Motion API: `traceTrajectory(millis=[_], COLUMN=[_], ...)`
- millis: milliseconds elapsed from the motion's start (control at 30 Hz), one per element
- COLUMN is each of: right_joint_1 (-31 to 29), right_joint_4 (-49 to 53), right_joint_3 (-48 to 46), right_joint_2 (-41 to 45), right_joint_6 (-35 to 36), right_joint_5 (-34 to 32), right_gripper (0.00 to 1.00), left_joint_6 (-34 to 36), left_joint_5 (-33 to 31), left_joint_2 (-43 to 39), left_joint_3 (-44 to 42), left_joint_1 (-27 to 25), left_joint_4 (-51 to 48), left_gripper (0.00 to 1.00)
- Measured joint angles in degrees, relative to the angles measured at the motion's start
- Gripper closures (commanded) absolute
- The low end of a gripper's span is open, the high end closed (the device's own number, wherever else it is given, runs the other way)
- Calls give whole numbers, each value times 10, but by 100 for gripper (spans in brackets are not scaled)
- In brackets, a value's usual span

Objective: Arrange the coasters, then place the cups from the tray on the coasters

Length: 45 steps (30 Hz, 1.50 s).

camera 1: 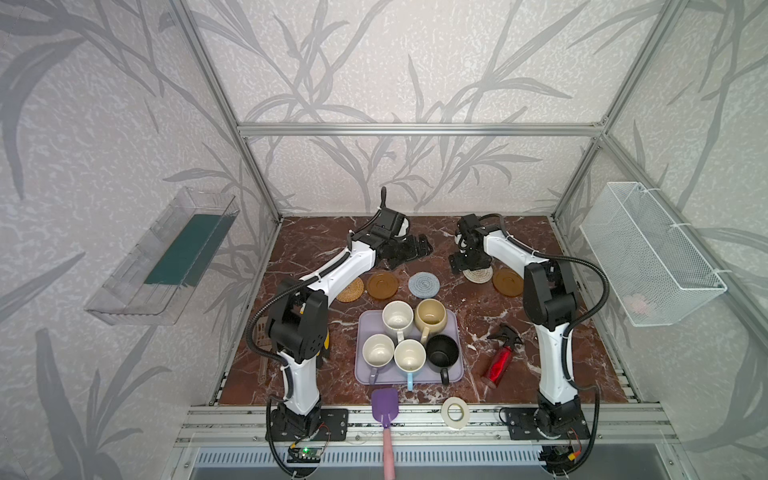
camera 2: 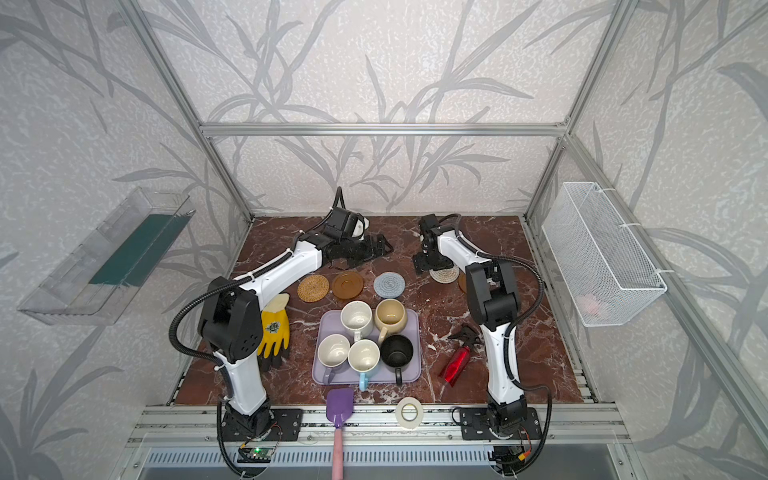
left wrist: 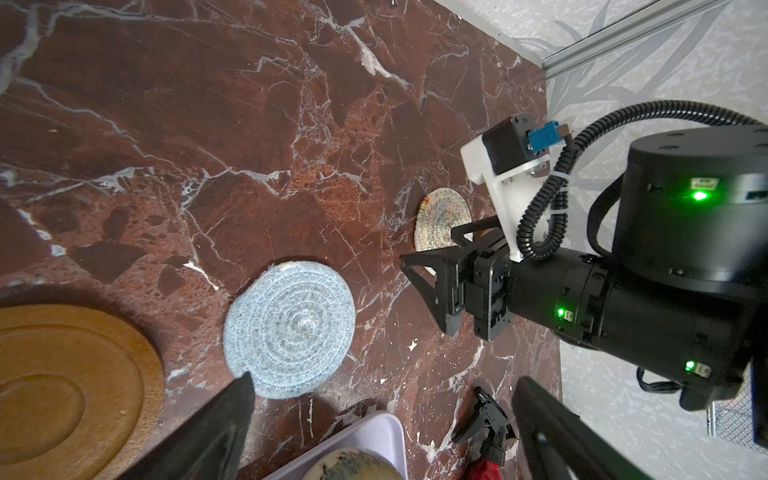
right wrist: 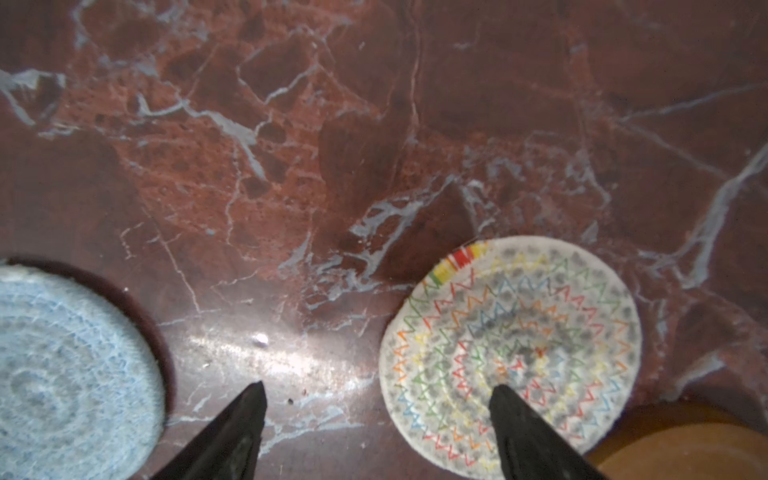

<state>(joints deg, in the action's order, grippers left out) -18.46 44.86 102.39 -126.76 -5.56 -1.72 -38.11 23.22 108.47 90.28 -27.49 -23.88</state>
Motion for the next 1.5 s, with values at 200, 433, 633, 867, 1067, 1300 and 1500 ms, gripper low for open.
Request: traceTrajectory(millis=[200,433,633,867,1067,1300,1500], right_joint_1=[0,0,-2,-14,-30,-46,-66], right_joint_4=[14,28,32,33,30,21,14], right_joint_3=[8,9,9,9,-7,-51,-75], right_joint_2=[-11,-26,-26,-26,-17,10,25], right_joint_6=[1,3,9,10,9,-7,-31], right_joint_5=[-11,-14,-14,-13,-10,2,7], right_gripper=[23,33,43,49,49,49,49], left_joint_6=[0,-1,-3,-5,-5,-4,0], left_joint_5=[4,7,9,9,15,20,26], left_joint_2=[0,0,0,0,0,-1,-4], left_joint_3=[0,0,-7,-13,-16,-16,-19], left_joint_1=[0,0,0,0,0,0,1], left_joint_4=[1,2,3,4,6,6,0], left_gripper=[1,1,1,1,1,1,1])
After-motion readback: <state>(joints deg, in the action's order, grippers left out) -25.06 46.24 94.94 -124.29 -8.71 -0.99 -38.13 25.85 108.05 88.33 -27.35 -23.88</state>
